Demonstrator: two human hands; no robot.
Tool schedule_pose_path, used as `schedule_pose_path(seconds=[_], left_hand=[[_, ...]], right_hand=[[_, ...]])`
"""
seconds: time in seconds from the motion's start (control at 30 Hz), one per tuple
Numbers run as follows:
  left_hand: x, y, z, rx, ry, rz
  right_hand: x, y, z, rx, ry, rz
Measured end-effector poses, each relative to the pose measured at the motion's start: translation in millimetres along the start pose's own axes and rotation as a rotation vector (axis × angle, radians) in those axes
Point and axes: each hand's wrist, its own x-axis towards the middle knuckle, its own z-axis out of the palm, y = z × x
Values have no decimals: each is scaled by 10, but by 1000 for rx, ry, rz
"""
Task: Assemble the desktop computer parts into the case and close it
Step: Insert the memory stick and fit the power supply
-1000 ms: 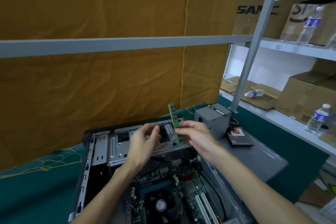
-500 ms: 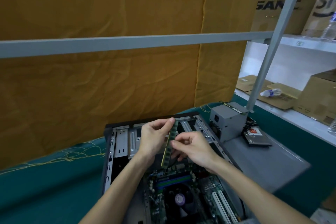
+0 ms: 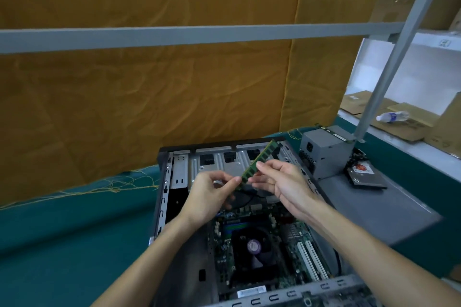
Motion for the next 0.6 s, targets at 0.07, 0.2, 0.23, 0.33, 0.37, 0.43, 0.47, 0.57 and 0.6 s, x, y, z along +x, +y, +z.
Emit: schedule_pose_path(seconds=[0.07, 0.2, 0.23, 0.33, 0.37, 0.43, 0.47, 0.57, 0.6], left_hand=[[-73, -56, -48, 173, -105, 33], [-145, -96, -74, 483, -297, 103], [-146, -93, -82, 553, -314, 122], [-123, -93, -118, 613, -340, 116], [-115, -100, -132, 638, -348, 99], [-109, -159, -156, 750, -382, 42], [-109, -206, -170, 820, -404, 0], [-145, -369, -249, 1000, -507, -230], [-161, -403, -273, 1052, -560, -314]], right_hand=[[-10, 31, 8, -102, -38, 2], [-32, 136, 45, -186, -154, -39], [-38, 150, 53, -202, -165, -53], [-43, 176, 71, -312, -174, -105], [-45, 193, 70, -357, -179, -124], [-49, 240, 51, -488, -187, -176], [-54, 259, 39, -567, -196, -189], [-70, 293, -9, -829, -292, -167], [-69, 301, -28, -949, -340, -170]])
